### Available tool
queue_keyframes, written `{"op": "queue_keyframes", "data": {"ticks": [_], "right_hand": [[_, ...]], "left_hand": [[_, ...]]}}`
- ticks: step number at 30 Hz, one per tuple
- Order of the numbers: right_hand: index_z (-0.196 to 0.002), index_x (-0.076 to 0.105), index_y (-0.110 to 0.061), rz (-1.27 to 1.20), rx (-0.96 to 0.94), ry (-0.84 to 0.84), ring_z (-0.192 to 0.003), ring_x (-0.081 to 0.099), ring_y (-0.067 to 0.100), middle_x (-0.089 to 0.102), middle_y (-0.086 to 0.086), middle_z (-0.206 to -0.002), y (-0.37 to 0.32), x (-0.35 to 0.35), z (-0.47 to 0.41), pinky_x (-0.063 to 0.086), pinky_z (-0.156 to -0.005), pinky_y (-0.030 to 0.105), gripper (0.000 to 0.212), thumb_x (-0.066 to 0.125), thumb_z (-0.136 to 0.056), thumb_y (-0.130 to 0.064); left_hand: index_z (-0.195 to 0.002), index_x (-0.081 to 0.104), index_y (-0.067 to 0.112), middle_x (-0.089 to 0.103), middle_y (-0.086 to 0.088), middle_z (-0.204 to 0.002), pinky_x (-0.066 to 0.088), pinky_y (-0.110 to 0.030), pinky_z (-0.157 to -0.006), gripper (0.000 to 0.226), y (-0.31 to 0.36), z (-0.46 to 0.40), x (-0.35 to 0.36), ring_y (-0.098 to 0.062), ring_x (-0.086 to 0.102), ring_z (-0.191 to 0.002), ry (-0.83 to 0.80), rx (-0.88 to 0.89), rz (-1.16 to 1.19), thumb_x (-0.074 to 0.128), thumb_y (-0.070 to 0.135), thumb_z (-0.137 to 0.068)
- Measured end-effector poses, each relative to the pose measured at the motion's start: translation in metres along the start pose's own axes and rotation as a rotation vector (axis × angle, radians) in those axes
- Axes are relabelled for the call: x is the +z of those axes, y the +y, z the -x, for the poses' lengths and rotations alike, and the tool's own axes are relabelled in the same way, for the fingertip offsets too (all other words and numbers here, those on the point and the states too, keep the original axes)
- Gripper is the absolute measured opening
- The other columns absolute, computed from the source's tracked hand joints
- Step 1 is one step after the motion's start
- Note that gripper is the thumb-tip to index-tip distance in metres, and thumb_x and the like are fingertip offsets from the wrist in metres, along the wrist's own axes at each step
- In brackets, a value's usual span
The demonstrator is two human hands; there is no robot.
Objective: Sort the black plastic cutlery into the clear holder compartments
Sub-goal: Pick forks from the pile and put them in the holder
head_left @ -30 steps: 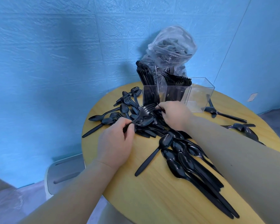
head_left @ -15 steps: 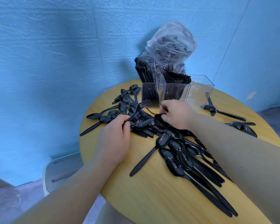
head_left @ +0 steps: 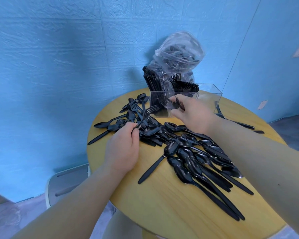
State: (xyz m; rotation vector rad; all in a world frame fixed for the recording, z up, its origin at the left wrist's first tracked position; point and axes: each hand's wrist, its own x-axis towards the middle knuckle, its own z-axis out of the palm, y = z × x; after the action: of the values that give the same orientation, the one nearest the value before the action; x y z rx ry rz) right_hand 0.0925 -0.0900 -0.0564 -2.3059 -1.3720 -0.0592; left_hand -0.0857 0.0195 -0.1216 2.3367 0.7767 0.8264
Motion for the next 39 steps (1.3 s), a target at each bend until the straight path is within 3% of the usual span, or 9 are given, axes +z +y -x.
{"op": "queue_keyframes", "data": {"ticks": [5, 8, 13, 18, 26, 31, 34, 37, 39], "right_hand": [[-0.112, 0.055, -0.019, -0.086, 0.009, 0.069, -0.078, 0.057, 0.017, 0.061, -0.009, -0.080, -0.015, -0.010, 0.014, 0.046, -0.065, 0.025, 0.022, 0.048, -0.097, -0.034], [-0.116, 0.051, -0.022, -0.124, 0.006, 0.038, -0.065, 0.051, 0.006, 0.056, -0.011, -0.072, -0.022, -0.011, 0.017, 0.035, -0.053, 0.015, 0.021, 0.051, -0.094, -0.022], [-0.091, 0.050, -0.020, -0.308, 0.127, 0.042, -0.053, 0.047, 0.003, 0.062, -0.003, -0.072, -0.034, -0.005, 0.018, 0.034, -0.049, 0.018, 0.010, 0.042, -0.097, -0.022], [-0.096, 0.061, -0.020, -0.431, 0.166, 0.138, -0.064, 0.050, 0.011, 0.057, -0.008, -0.072, -0.041, 0.002, 0.017, 0.042, -0.058, 0.019, 0.015, 0.048, -0.093, -0.014], [-0.080, 0.055, -0.016, -0.666, 0.192, 0.116, -0.043, 0.036, 0.004, 0.049, -0.015, -0.050, -0.046, 0.015, 0.019, 0.033, -0.043, 0.014, 0.011, 0.059, -0.086, -0.008], [-0.087, 0.062, -0.003, -0.657, 0.191, 0.120, -0.055, 0.041, 0.008, 0.053, -0.002, -0.067, -0.051, 0.024, 0.016, 0.037, -0.052, 0.016, 0.011, 0.065, -0.085, -0.014], [-0.084, 0.056, -0.013, -0.573, 0.186, 0.121, -0.062, 0.045, 0.008, 0.052, -0.007, -0.069, -0.053, 0.019, 0.017, 0.039, -0.062, 0.021, 0.022, 0.066, -0.086, -0.032], [-0.099, 0.055, -0.017, -0.565, 0.213, 0.076, -0.082, 0.054, 0.011, 0.057, -0.004, -0.082, -0.052, 0.015, 0.021, 0.042, -0.078, 0.028, 0.044, 0.037, -0.094, -0.057], [-0.103, 0.057, -0.016, -0.590, 0.222, 0.115, -0.081, 0.052, 0.014, 0.056, -0.002, -0.079, -0.047, 0.014, 0.018, 0.041, -0.079, 0.032, 0.044, 0.026, -0.100, -0.047]], "left_hand": [[-0.099, 0.055, 0.025, 0.054, 0.007, -0.066, 0.029, -0.022, -0.052, 0.018, 0.000, 0.002, -0.001, -0.006, 0.051, -0.062, 0.007, 0.031, -0.004, 0.038, 0.024, -0.101], [-0.096, 0.054, 0.026, 0.053, 0.008, -0.065, 0.029, -0.022, -0.052, 0.016, -0.001, 0.003, -0.001, -0.006, 0.051, -0.062, 0.013, 0.052, 0.006, 0.039, 0.025, -0.101], [-0.092, 0.053, 0.026, 0.054, 0.005, -0.065, 0.040, -0.027, -0.054, 0.012, 0.000, 0.004, -0.002, -0.009, 0.051, -0.062, 0.009, 0.061, 0.058, 0.046, 0.035, -0.096], [-0.069, 0.040, 0.020, 0.040, 0.006, -0.055, 0.032, -0.030, -0.050, 0.033, -0.004, 0.002, -0.001, -0.012, 0.038, -0.052, 0.031, 0.054, 0.082, 0.040, 0.030, -0.101], [-0.070, 0.046, 0.016, 0.045, 0.002, -0.057, 0.032, -0.030, -0.051, 0.034, -0.006, 0.002, -0.001, -0.014, 0.040, -0.053, 0.004, 0.088, 0.107, 0.034, 0.030, -0.099], [-0.070, 0.042, 0.018, 0.049, -0.002, -0.058, 0.033, -0.033, -0.049, 0.031, -0.006, 0.002, 0.000, -0.019, 0.044, -0.053, -0.048, 0.120, 0.077, 0.038, 0.028, -0.099], [-0.068, 0.031, 0.026, 0.041, 0.005, -0.055, 0.026, -0.030, -0.046, 0.033, -0.006, 0.002, 0.001, -0.015, 0.040, -0.049, -0.062, 0.156, -0.030, 0.038, 0.031, -0.100], [-0.070, 0.032, 0.024, 0.041, 0.005, -0.056, 0.026, -0.030, -0.046, 0.033, -0.008, 0.000, 0.003, -0.016, 0.041, -0.050, -0.073, 0.141, -0.067, 0.034, 0.033, -0.101], [-0.070, 0.032, 0.022, 0.041, 0.004, -0.056, 0.025, -0.030, -0.047, 0.033, -0.008, 0.000, 0.004, -0.016, 0.041, -0.051, -0.077, 0.130, -0.066, 0.033, 0.033, -0.102]]}}
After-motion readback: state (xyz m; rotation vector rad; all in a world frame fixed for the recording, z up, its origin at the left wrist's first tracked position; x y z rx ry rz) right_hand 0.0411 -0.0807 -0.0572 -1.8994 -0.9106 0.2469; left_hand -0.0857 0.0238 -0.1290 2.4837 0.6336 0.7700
